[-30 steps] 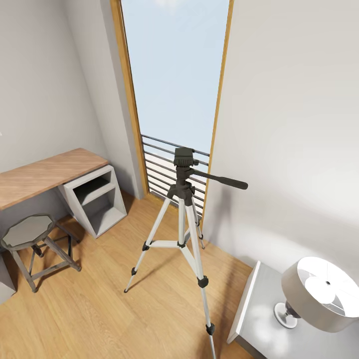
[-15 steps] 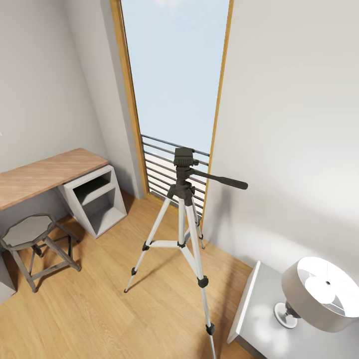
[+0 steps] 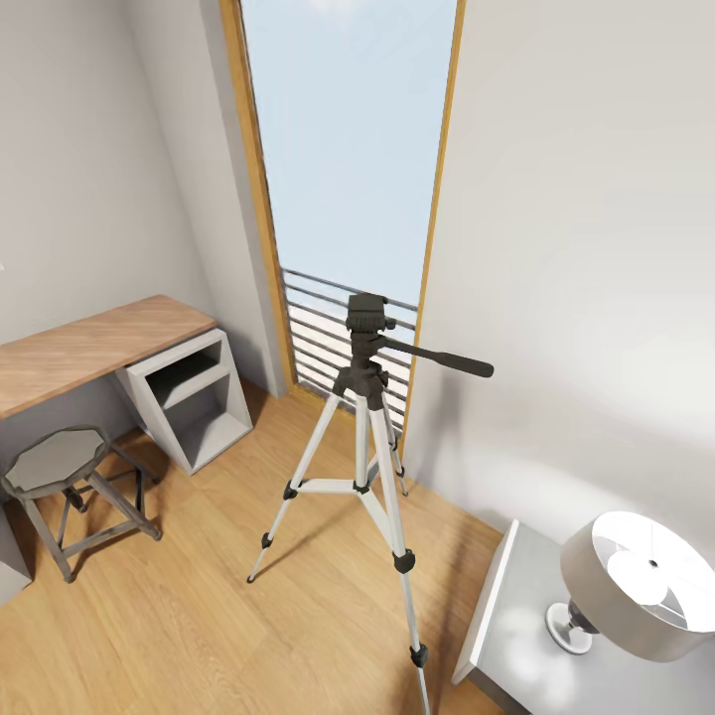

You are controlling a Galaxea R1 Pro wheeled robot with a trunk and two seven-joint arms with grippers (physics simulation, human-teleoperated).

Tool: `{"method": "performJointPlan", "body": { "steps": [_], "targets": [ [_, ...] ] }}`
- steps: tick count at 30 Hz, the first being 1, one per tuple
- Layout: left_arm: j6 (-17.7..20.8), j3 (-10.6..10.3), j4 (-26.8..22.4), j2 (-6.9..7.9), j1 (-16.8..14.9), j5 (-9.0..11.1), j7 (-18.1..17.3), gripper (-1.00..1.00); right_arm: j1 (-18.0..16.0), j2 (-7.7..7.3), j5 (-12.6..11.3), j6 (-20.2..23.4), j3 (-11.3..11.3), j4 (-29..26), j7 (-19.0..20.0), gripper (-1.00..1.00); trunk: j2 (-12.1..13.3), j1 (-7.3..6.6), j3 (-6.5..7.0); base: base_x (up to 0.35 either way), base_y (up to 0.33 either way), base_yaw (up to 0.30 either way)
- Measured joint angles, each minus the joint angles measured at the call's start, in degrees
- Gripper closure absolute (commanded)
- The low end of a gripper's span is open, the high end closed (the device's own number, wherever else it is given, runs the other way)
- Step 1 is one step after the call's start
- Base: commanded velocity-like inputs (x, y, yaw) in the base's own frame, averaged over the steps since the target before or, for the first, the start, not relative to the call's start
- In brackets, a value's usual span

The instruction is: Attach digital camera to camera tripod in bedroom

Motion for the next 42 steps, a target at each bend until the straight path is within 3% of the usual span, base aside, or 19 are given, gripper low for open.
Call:
{"method": "performJointPlan", "body": {
  "steps": [2,3,4,5,8,12,14,15,16,20,22,23,25,29,31,37,42],
  "targets": [
    [0.0,0.0,0.0,0.0,0.0,0.0,0.0,1.0,-0.2,-0.1,-0.4,3.2,-0.1,-5.9,0.8,-1.0,0.0,0.0,0.0,0.0,0.0,0.0],
    [0.0,0.0,0.0,-0.01,0.0,0.0,0.0,1.0,-0.4,-0.02,-0.7,8.9,-0.2,-12.4,2.8,-1.0,0.0,0.0,0.01,0.0,0.0,0.0],
    [0.0,0.0,0.0,-0.01,0.0,0.0,0.0,1.0,-0.4,0.08,-0.8,11.4,-0.2,-16.4,3.8,-1.0,0.0,0.0,0.01,0.0,0.0,0.0],
    [0.0,0.0,0.0,-0.01,0.0,0.0,0.0,1.0,-0.4,0.31,-0.9,16.0,-0.4,-22.2,6.1,-1.0,0.0,0.0,0.01,0.0,0.0,0.0],
    [0.0,0.0,0.0,-0.01,0.0,0.0,0.0,1.0,-0.4,0.6,-1.0,22.6,-0.6,-31.8,10.6,-1.0,0.0,0.0,0.01,0.0,0.0,0.0],
    [0.0,0.0,0.0,-0.01,0.0,0.0,0.0,1.0,-0.5,0.41,-1.1,35.3,-0.7,-50.1,19.6,-1.0,0.0,0.0,0.01,0.0,0.0,0.0],
    [0.0,0.0,0.0,-0.01,0.0,0.0,0.0,1.0,-0.6,0.31,-1.2,39.6,-0.7,-57.0,22.0,-1.0,0.0,0.0,0.01,0.0,0.0,0.0],
    [0.0,0.0,0.0,-0.01,0.0,0.0,0.0,1.0,-0.8,0.45,-1.8,45.1,-0.7,-66.2,26.1,-1.0,0.0,0.0,0.01,0.0,0.0,0.0],
    [0.0,0.0,0.0,-0.01,0.0,0.0,0.0,1.0,-0.8,0.52,-2.6,46.6,-0.6,-71.6,27.8,-1.0,0.0,-0.01,0.01,0.0,0.0,0.0],
    [0.0,0.0,0.0,-0.01,0.0,0.0,0.0,1.0,-2.7,0.61,-4.4,48.7,-0.6,-77.1,31.5,-1.0,0.0,0.0,0.01,0.0,0.0,0.0],
    [0.0,0.0,0.0,-0.01,0.0,0.0,0.0,1.0,-5.3,0.68,-5.7,50.0,-0.6,-77.9,32.7,-1.0,0.0,0.0,0.01,0.0,0.0,0.0],
    [0.0,0.0,0.0,-0.01,0.0,0.0,0.0,1.0,-8.5,0.75,-8.1,53.5,-0.5,-78.0,33.5,-1.0,0.0,0.0,0.02,0.0,0.0,0.0],
    [0.0,0.0,0.0,-0.01,0.0,0.0,0.0,1.0,-10.2,0.84,-9.6,56.1,-0.3,-78.1,34.0,-1.0,0.0,0.0,0.01,0.0,0.0,0.0],
    [0.0,0.0,0.0,-0.01,0.0,0.0,0.0,1.0,-11.0,1.47,-11.3,57.9,0.8,-78.3,34.4,-1.0,0.0,0.0,0.0,0.0,0.0,0.0],
    [0.0,0.0,0.0,-0.01,0.0,0.0,0.0,1.0,-11.2,2.13,-11.9,58.4,2.3,-78.5,34.6,-1.0,0.0,0.0,0.0,0.0,0.0,0.0],
    [0.0,0.0,0.0,-0.01,0.0,0.0,0.0,1.0,-11.5,3.68,-12.6,58.2,9.9,-81.2,36.1,-1.0,0.0,0.0,0.0,0.0,0.0,0.0],
    [0.0,0.0,0.0,-0.01,0.0,0.0,0.0,1.0,-11.6,4.07,-12.7,56.0,13.2,-81.8,37.3,-1.0,0.0,0.0,0.0,0.0,0.0,0.0]
  ]
}}
